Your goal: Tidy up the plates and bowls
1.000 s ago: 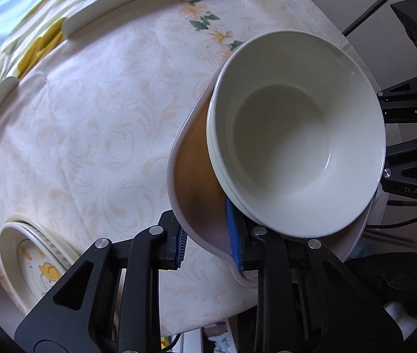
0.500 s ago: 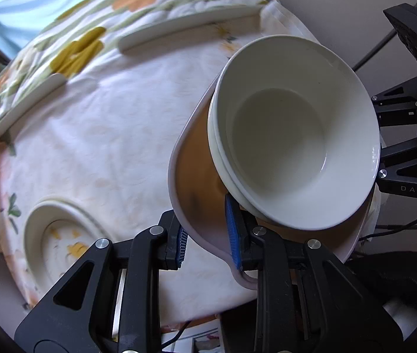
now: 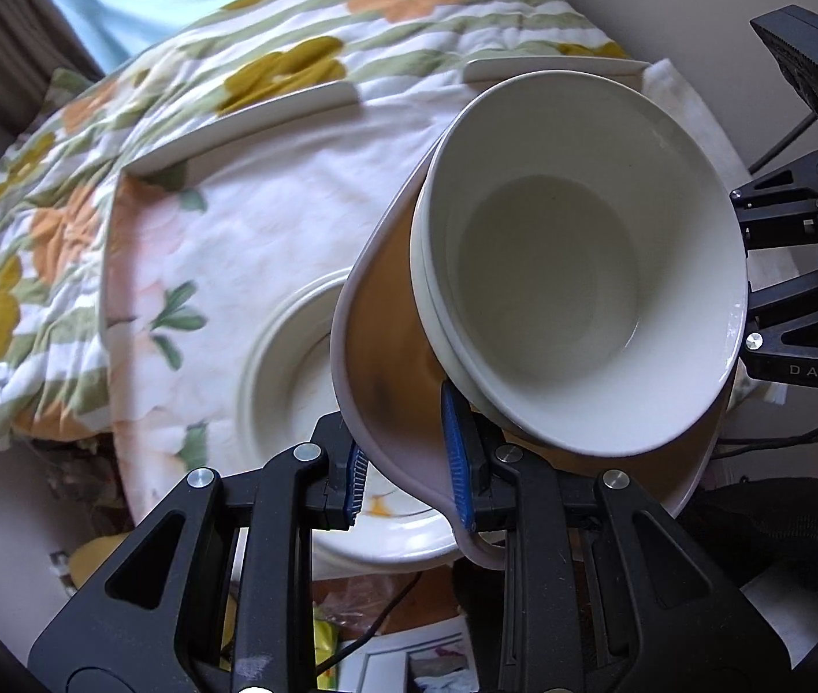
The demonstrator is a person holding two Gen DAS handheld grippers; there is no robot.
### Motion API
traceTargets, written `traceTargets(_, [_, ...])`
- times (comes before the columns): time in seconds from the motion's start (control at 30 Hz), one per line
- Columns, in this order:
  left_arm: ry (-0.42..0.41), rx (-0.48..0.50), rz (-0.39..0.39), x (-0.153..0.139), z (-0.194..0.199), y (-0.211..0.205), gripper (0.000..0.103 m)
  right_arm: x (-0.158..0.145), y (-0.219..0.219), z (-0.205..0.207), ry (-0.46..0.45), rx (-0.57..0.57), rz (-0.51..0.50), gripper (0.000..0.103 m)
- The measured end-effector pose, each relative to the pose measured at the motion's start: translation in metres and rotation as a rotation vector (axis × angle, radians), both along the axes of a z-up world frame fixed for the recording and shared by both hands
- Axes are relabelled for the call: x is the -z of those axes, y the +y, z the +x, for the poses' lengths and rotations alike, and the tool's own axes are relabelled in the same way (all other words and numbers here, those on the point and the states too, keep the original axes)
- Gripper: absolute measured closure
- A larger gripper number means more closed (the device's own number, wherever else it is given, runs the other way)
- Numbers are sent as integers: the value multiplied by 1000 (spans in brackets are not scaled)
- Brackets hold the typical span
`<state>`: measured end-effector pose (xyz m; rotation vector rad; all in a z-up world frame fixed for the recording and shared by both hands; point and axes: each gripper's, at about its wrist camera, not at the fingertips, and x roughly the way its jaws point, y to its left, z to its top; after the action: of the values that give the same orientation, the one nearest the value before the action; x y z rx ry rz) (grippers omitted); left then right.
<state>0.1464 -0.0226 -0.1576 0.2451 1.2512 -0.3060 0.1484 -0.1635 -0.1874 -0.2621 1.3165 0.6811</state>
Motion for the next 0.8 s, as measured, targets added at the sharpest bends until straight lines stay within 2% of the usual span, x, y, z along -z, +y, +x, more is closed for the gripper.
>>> traceTargets(0.2, [34, -26, -5, 26, 2, 57, 83, 19, 58, 1, 16, -22, -18, 85])
traceTargets(0.3, [45, -29, -11, 39, 1, 71, 83, 29, 73, -2, 31, -14, -28, 85])
traceTargets(0.53, [74, -12, -34, 62, 4, 79, 83, 46, 87, -4, 44, 13, -51, 86])
traceTargets(0.8, [87, 8, -34, 68, 7, 77, 82, 54, 83, -6, 43, 35, -44, 86])
